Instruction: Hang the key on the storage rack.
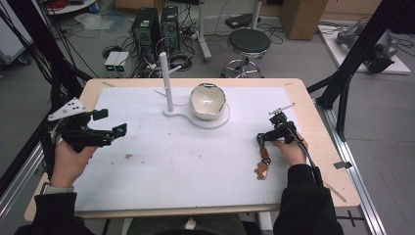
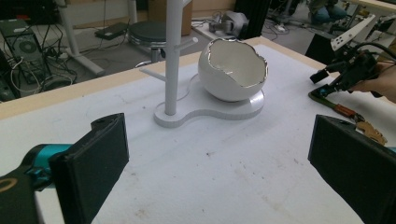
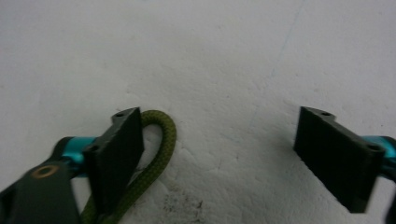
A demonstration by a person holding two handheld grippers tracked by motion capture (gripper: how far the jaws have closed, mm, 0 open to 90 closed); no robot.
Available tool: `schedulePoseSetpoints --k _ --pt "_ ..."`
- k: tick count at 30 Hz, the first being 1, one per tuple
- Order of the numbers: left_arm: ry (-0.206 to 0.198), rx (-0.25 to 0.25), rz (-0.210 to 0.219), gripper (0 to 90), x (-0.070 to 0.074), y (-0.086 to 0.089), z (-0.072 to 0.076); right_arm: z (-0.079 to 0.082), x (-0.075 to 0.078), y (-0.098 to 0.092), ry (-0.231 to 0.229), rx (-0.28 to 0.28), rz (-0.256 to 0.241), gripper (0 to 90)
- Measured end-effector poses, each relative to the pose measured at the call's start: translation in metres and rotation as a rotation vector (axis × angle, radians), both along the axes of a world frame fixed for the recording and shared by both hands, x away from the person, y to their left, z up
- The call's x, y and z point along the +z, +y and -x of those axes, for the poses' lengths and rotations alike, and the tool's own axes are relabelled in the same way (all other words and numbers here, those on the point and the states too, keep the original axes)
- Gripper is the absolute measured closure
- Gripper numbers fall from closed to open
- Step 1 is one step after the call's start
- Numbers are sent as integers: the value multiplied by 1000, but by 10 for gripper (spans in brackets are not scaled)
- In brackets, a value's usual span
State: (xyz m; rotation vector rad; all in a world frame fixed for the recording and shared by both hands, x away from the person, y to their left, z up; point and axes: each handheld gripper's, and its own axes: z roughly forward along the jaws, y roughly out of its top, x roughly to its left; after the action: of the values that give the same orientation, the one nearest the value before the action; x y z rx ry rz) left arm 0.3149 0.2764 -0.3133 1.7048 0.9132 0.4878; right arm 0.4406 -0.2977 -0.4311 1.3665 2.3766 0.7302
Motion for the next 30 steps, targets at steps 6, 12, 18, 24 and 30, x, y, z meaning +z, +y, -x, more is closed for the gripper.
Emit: schedulePoseSetpoints --k 6,12,18,24,30 --pt "0 -14 -9 55 1 -6 -1 11 -2 -7 -82 36 -68 673" --pt "12 -20 -21 56 0 -8 -4 15 -2 -12 -81 28 -83 804" --pt "16 -19 -24 56 -1 -9 -5 15 -5 -17 -62 -13 -154 806" --pt "16 -18 -24 55 -1 -10 -4 17 -8 -18 -67 -56 -193 819" --pt "15 -19 -26 56 -1 -9 -5 20 -2 -10 -100 -25 -104 848"
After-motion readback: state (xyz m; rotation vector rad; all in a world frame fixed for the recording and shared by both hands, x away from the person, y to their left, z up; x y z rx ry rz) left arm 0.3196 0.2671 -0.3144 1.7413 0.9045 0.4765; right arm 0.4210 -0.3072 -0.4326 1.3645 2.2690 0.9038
